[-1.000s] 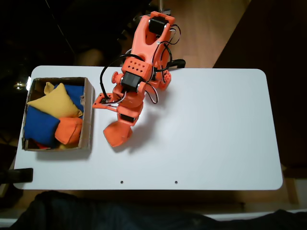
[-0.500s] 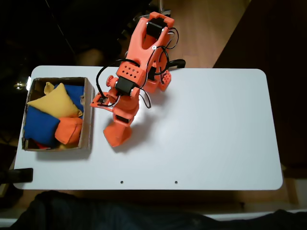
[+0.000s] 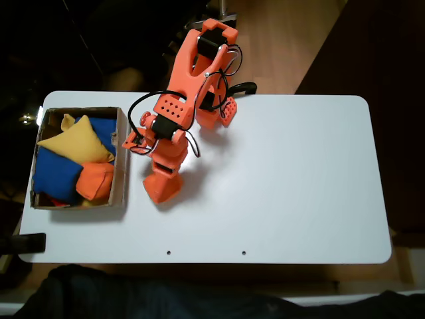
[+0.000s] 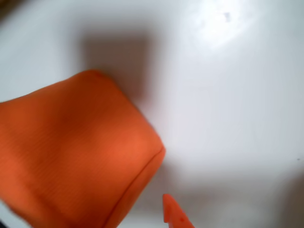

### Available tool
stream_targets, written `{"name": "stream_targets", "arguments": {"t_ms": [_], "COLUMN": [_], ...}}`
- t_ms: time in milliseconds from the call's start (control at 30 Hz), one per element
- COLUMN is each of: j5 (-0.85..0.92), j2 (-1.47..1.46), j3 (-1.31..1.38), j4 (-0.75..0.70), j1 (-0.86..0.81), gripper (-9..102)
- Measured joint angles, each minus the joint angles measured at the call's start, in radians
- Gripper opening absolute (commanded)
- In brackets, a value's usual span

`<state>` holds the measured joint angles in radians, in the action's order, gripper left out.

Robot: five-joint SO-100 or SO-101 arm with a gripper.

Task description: Grasp a bag and put it in the box.

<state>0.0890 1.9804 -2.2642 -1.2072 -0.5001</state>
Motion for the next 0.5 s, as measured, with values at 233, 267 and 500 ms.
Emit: {"name": "stream_targets", "arguments": {"t_ms": [233,267,500], "j5": [0.000,0.000,0.000], "j2": [-0.040,-0.043,-0.092], "j3": [0.028,0.029,0.041], "j4": [0.015,0.015,0.035], "j1": [-0.015,-0.018,-0.031], "gripper": [81,81,81]}}
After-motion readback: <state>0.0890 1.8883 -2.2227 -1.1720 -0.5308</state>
